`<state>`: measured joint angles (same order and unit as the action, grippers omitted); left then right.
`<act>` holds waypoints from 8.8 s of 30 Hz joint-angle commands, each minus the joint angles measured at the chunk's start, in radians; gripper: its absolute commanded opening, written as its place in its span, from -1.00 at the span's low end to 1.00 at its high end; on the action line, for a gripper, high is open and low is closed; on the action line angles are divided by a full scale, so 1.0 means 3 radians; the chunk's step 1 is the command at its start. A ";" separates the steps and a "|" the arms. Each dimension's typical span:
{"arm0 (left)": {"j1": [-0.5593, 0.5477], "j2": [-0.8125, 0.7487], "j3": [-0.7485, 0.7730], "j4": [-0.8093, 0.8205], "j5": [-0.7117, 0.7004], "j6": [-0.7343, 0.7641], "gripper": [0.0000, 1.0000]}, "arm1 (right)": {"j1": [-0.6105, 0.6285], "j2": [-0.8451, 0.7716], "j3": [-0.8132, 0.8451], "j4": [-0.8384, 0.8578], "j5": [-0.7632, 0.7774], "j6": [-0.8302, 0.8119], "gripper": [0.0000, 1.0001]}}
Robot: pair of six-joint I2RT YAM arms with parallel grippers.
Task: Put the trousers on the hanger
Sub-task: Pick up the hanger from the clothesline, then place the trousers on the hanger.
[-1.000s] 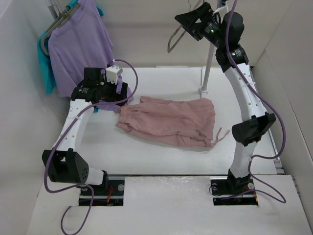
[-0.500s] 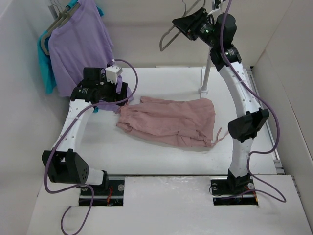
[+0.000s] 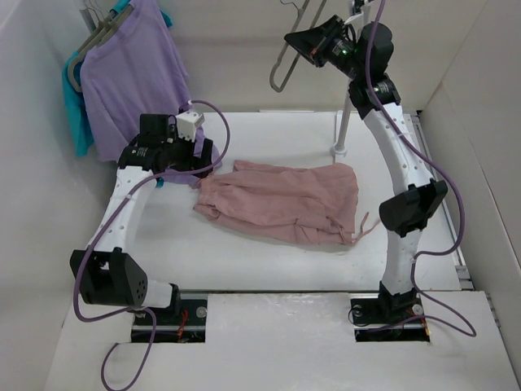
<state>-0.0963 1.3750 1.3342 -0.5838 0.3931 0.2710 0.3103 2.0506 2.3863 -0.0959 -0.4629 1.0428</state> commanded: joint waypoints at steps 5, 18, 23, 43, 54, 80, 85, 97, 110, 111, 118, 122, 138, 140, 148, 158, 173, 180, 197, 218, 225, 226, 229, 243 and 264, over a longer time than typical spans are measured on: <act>0.0019 -0.0140 0.0093 -0.0012 0.0142 0.0099 1.00 | 0.0085 -0.0203 -0.0293 0.0402 -0.0727 -0.0039 -1.00; -0.0016 -0.0069 0.0308 -0.0364 0.1286 0.0717 1.00 | 0.0269 -0.1282 -0.2569 0.0402 -0.0697 -0.0648 -1.00; -0.0083 -0.0038 0.0405 -0.0406 0.1844 0.0784 1.00 | 0.0387 -0.1619 -0.3595 0.0402 -0.0533 -0.0827 -1.00; -0.1060 0.1184 0.0476 0.0366 0.1083 -0.0597 0.93 | 0.0596 -0.2131 -0.5566 0.0954 -0.0155 -0.0884 -1.00; -0.1361 0.1414 0.0436 0.0361 0.1277 -0.0597 -0.24 | 0.0597 -0.2070 -0.5602 0.1097 -0.0185 -0.0848 -1.00; -0.1607 0.1542 0.0671 0.0167 0.0592 -0.0453 -1.00 | -0.0895 -0.3267 -0.5274 -0.1501 0.1135 -0.1006 0.98; -0.1719 0.1542 0.0849 0.0085 0.0592 -0.0387 -1.00 | -0.1132 -0.2899 -0.5648 -0.0991 0.0609 -0.1011 0.98; -0.1965 0.1680 0.1693 -0.0339 0.0837 -0.0142 -1.00 | -0.1162 -0.2474 -0.5934 -0.0601 0.0321 -0.1190 0.07; -0.2031 0.2248 0.1617 -0.0232 0.0546 -0.0315 -1.00 | -0.1193 -0.2800 -0.5496 -0.1131 0.0632 -0.1594 -1.00; -0.2031 0.2212 0.1587 -0.0202 0.0455 -0.0315 -1.00 | -0.1193 -0.2933 -0.5449 -0.1178 0.0663 -0.1660 -1.00; -0.2031 0.2074 0.1515 -0.0166 0.0285 -0.0346 -1.00 | -0.0806 -0.3302 -0.5071 -0.1316 0.0735 -0.1947 -1.00; -0.2031 0.2166 0.1438 -0.0135 0.0392 -0.0346 -1.00 | -0.0187 -0.3165 -0.5111 -0.0909 0.0583 -0.1907 -1.00; -0.2031 0.2136 0.1131 -0.0064 0.0382 -0.0224 -1.00 | 0.0213 -0.1580 -0.6042 0.0795 -0.0006 -0.1436 -1.00; -0.2031 0.2135 0.1095 -0.0063 0.0463 -0.0223 -1.00 | 0.0249 -0.1334 -0.5991 0.0795 0.0065 -0.1436 -1.00; -0.2031 0.2023 0.1095 -0.0109 0.0847 -0.0106 -1.00 | 0.0258 -0.1022 -0.5966 0.1000 0.0209 -0.1241 -1.00; -0.2133 0.2176 0.0886 0.0054 -0.0205 -0.0182 -1.00 | 0.0510 -0.1762 -0.4872 -0.1039 0.1354 -0.1798 0.16; -0.2169 0.2176 0.0804 0.0151 -0.0303 -0.0182 -1.00 | -0.0170 -0.1386 -0.3694 -0.1292 0.0333 -0.2249 -0.57; -0.2169 0.2085 0.0804 0.0121 -0.0165 -0.0152 -1.00 | -0.0170 -0.0823 -0.3986 -0.0177 -0.0211 -0.1825 -0.82; -0.2051 0.1987 0.1555 0.0008 0.0991 -0.0014 -1.00 | 0.0463 -0.0638 -0.5499 0.1310 -0.0206 -0.1231 -1.00; -0.2149 0.2135 0.1096 0.0376 0.0822 0.0094 -1.00 | 0.1026 -0.0671 -0.5946 0.4427 -0.1519 -0.0558 -1.00; -0.2149 0.2100 0.0932 0.0376 0.0893 0.0094 -1.00 | 0.0700 0.0512 -0.6368 0.6189 -0.1049 0.0466 -1.00; -0.2149 0.2064 0.0896 0.0376 0.0929 0.0134 -1.00 | 0.0643 0.0543 -0.6410 0.6154 -0.1049 0.0466 -1.00; -0.2149 0.2028 0.0810 0.0341 0.0878 0.0170 -1.00 | 0.0515 0.0182 -0.6583 0.5660 -0.1019 0.0370 -0.99; -0.2087 0.1767 0.0410 0.0412 0.0162 0.0498 -1.00 | 0.0551 -0.2447 -0.5736 0.0428 0.1072 -0.0929 -0.62; -0.2087 0.1900 0.0696 0.0351 0.0224 0.0528 -1.00 | 0.0039 -0.1033 -0.4978 0.1085 0.0358 -0.1324 -1.00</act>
<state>-0.7204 1.9156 1.5017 -0.4828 0.5140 0.4080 0.3214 1.7012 0.8875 0.1207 -0.2665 0.6582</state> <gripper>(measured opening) 0.014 0.009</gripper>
